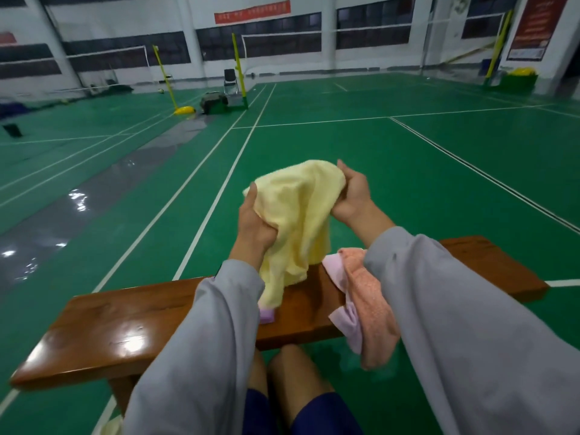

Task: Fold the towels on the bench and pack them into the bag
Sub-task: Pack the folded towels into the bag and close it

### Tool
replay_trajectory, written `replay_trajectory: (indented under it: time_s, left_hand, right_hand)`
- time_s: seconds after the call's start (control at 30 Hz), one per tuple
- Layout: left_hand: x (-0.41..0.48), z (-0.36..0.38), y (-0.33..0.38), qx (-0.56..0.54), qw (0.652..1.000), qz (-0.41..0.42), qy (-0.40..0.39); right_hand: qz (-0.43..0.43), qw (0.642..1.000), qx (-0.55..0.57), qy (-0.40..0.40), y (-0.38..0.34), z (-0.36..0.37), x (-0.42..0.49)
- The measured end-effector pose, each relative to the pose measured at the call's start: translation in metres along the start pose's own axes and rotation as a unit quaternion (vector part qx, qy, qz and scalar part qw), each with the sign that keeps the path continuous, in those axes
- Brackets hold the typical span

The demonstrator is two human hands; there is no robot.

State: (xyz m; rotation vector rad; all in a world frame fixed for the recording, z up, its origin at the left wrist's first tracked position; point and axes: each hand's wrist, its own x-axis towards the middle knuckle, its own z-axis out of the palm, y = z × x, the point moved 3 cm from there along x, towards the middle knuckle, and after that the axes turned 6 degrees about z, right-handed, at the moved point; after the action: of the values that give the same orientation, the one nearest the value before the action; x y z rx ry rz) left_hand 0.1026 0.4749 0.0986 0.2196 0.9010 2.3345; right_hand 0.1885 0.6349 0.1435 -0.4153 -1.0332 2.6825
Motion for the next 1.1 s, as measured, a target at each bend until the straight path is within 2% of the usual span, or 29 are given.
replay_trajectory:
  time_s: [0.13,0.23,0.3,0.37,0.4,0.43,0.53,0.63,0.7,0.73,0.8,0.9,1.0,1.1]
  left_hand:
    - [0.001,-0.028,0.026,0.018,0.995,0.055,0.079]
    - [0.007,-0.04,0.044,0.037,0.995,0.053,0.076]
    - [0.012,-0.038,0.054,0.167,0.985,-0.002,0.052]
    - [0.022,-0.037,0.06,0.371,0.927,-0.041,0.04]
    - [0.028,-0.038,0.067,0.443,0.893,-0.027,0.07]
    - [0.034,-0.037,0.076,0.471,0.876,-0.001,0.1]
    - [0.047,-0.033,0.099,0.432,0.887,0.071,0.15]
    - [0.049,-0.032,0.112,0.505,0.834,0.099,0.199]
    - [0.047,-0.034,0.114,0.555,0.801,0.116,0.193]
    - [0.047,-0.033,0.117,0.557,0.801,0.13,0.178]
    - [0.045,-0.031,0.123,0.514,0.83,0.157,0.15]
    - [0.047,-0.027,0.135,0.454,0.857,0.191,0.153]
    - [0.05,-0.028,0.14,0.463,0.858,0.161,0.155]
    - [0.05,-0.03,0.141,0.477,0.85,0.176,0.142]
  right_hand:
    - [0.024,0.993,-0.071,0.089,0.017,-0.027,0.005]
    - [-0.025,0.994,-0.021,0.104,-0.006,-0.028,0.009]
    - [-0.018,0.994,-0.051,0.095,-0.015,-0.025,0.011]
    - [0.026,0.986,-0.144,0.086,-0.013,-0.024,0.011]
    - [0.049,0.977,-0.19,0.084,-0.013,-0.022,0.009]
    - [0.059,0.971,-0.215,0.091,-0.016,-0.021,0.009]
    - [0.015,0.971,-0.177,0.162,-0.037,-0.029,0.019]
    - [-0.036,0.924,-0.258,0.28,-0.051,-0.05,0.025]
    - [-0.075,0.904,-0.291,0.305,-0.058,-0.052,0.02]
    - [-0.085,0.907,-0.285,0.299,-0.063,-0.048,0.016]
    - [-0.108,0.916,-0.257,0.287,-0.074,-0.046,0.016]
    - [-0.109,0.94,-0.197,0.257,-0.085,-0.046,0.02]
    - [-0.101,0.964,-0.127,0.209,-0.086,-0.042,0.019]
    - [-0.129,0.958,-0.128,0.222,-0.089,-0.047,0.017]
